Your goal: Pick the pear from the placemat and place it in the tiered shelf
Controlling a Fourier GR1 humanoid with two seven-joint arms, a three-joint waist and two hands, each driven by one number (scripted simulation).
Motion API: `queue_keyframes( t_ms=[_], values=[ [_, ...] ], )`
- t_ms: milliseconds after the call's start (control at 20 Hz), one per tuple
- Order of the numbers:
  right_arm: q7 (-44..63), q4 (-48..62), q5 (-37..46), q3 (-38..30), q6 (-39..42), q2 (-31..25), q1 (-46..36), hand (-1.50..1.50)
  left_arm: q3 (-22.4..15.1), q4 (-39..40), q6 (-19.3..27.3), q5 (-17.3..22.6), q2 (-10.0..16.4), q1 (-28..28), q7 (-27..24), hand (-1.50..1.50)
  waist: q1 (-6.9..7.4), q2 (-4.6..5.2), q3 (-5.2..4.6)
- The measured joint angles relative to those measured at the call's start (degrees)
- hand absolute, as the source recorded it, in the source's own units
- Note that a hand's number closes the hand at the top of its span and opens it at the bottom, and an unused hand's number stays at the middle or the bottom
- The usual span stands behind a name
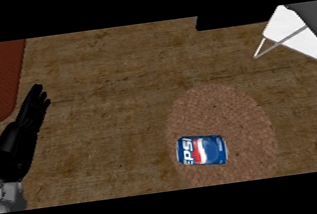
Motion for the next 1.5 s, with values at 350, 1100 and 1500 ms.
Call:
queue_keyframes(
  t_ms=[350,1100,1500],
  values=[
    [3.79,10.80,13.19,13.11,16.88,-5.84,-2.51,1.50,-0.42,-0.14,0.05,-0.45,-0.37,-0.71,0.63,0.00,0.67,0.02,0.08],
    [-8.33,11.50,16.78,9.78,25.80,-11.41,-6.47,1.50,-0.20,-0.86,-1.39,-1.71,-2.14,-1.20,1.19,0.00,2.45,0.58,0.40],
    [-16.96,13.40,14.75,7.05,38.61,-10.77,-4.46,1.50,0.36,-0.12,-2.23,-2.22,-2.69,-0.99,0.31,0.00,2.44,0.66,0.41]
  ],
)
